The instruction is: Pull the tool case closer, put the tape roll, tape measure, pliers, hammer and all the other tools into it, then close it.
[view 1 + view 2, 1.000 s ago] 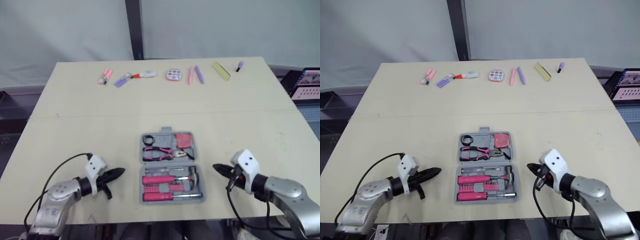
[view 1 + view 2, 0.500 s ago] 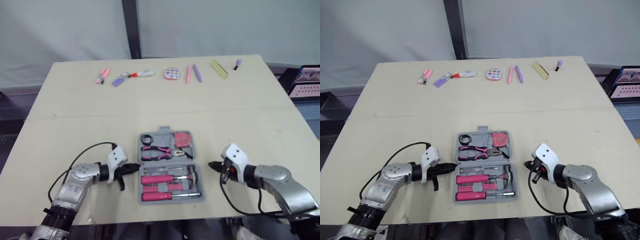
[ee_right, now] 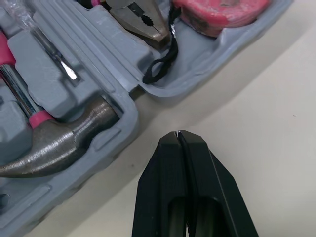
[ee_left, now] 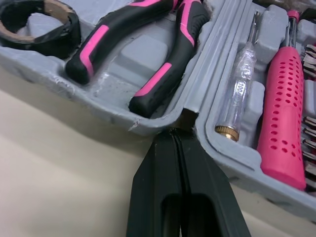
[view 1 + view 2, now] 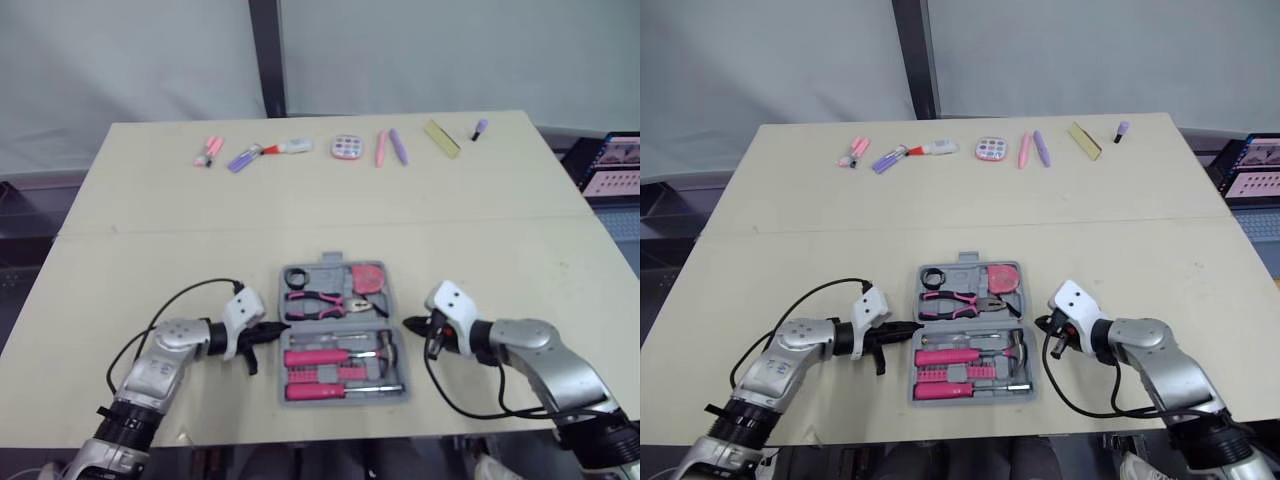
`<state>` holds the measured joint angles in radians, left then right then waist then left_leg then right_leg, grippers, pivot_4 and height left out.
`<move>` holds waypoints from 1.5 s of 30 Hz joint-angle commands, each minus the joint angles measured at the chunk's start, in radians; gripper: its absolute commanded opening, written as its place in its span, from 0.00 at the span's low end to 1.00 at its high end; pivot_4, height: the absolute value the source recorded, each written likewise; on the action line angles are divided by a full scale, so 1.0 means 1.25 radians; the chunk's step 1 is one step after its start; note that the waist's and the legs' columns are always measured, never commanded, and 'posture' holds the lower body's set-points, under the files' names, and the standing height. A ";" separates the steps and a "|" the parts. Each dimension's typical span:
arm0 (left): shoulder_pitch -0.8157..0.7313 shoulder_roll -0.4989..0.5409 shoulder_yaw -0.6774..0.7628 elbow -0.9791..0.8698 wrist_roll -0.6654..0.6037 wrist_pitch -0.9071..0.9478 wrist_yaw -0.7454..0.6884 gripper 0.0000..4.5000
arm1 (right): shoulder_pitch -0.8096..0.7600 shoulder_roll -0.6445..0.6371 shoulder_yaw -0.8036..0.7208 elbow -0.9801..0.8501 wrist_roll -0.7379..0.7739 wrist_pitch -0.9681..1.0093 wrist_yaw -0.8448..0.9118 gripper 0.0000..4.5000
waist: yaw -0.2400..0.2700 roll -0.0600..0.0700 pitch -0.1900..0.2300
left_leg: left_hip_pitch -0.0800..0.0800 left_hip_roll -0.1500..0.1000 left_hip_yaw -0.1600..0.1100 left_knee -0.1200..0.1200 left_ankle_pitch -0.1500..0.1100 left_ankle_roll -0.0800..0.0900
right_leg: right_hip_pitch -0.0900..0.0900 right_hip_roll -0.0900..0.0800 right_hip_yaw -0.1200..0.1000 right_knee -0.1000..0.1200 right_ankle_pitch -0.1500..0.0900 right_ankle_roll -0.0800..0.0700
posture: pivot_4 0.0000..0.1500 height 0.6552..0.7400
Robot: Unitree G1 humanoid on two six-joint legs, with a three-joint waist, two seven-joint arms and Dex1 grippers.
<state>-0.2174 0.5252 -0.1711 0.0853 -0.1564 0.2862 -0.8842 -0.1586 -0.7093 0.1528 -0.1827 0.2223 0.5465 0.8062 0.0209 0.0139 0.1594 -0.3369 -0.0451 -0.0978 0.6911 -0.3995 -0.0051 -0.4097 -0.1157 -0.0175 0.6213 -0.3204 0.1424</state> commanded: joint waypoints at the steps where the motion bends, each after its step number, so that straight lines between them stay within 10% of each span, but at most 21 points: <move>1: 0.000 -0.012 -0.012 -0.035 0.005 0.004 0.008 0.00 | -0.011 0.007 0.004 -0.006 0.001 -0.005 0.015 0.01 | 0.001 0.000 0.000 | 0.000 0.000 0.000 0.000 0.000 0.000 | 0.000 0.000 0.000 0.000 0.000 0.000 | 1.00 1.00; 45: 0.142 0.005 -0.002 -0.195 -0.010 0.084 0.031 0.00 | 0.066 -0.034 0.017 -0.128 0.031 0.065 0.075 0.01 | 0.002 0.000 0.000 | 0.000 0.000 -0.001 0.000 0.000 0.000 | 0.000 -0.001 0.000 -0.001 0.000 0.000 | 1.00 1.00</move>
<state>-0.0570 0.5257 -0.1697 -0.1260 -0.1542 0.3888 -0.8396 -0.0852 -0.7468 0.1764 -0.2942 0.2349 0.6324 0.8735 0.0231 0.0139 0.1594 -0.3370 -0.0456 -0.0988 0.6915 -0.3996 -0.0050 -0.4095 -0.1166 -0.0175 0.6204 -0.3204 0.1423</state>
